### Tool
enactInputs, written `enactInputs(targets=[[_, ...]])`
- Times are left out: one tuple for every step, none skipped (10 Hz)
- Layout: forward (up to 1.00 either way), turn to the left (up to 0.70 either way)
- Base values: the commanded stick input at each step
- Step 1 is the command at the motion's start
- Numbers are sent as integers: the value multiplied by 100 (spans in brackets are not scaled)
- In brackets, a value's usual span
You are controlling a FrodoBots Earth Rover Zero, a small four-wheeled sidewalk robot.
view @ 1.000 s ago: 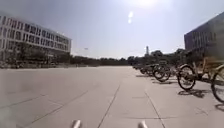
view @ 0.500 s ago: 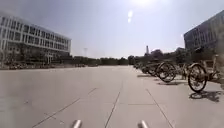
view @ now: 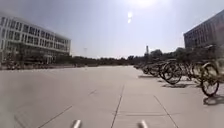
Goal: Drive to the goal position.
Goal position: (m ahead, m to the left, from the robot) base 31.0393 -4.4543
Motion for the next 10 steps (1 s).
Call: enactInputs(targets=[[70,0],[70,0],[70,0],[70,0],[70,0],[70,0],[70,0],[70,0],[70,0],[70,0]])
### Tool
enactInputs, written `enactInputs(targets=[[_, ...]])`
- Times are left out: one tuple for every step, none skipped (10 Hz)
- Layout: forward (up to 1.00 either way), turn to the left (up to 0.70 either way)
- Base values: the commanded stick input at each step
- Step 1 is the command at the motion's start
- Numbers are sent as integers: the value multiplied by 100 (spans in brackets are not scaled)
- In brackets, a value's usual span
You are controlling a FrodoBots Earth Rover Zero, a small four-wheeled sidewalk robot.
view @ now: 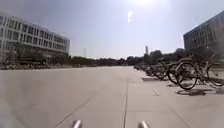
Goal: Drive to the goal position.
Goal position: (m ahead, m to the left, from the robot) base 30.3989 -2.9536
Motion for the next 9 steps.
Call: enactInputs(targets=[[70,0],[70,0],[70,0],[70,0],[70,0],[70,0],[70,0],[70,0],[70,0]])
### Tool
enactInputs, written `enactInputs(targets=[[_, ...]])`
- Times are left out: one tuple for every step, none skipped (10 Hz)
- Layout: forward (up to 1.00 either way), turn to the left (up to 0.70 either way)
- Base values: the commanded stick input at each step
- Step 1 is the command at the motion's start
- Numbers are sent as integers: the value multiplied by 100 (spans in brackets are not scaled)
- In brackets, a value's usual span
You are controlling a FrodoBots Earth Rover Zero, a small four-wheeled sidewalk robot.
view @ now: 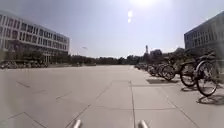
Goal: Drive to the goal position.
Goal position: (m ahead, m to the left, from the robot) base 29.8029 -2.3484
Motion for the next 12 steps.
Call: enactInputs(targets=[[70,0],[70,0],[70,0],[70,0],[70,0],[70,0],[70,0],[70,0],[70,0],[70,0],[70,0],[70,0]])
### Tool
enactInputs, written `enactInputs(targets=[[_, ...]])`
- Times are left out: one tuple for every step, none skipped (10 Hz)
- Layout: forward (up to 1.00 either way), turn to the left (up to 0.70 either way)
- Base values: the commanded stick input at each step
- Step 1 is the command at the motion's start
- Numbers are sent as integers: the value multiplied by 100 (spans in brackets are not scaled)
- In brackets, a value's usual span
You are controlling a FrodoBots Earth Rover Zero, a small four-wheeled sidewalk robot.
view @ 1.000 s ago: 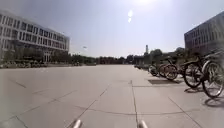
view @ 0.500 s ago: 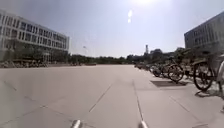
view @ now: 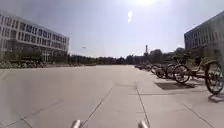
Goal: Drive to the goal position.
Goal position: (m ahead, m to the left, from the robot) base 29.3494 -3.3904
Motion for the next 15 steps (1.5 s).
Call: enactInputs(targets=[[70,0],[70,0],[70,0],[70,0],[70,0],[70,0],[70,0],[70,0],[70,0],[70,0],[70,0],[70,0],[70,0],[70,0],[70,0]])
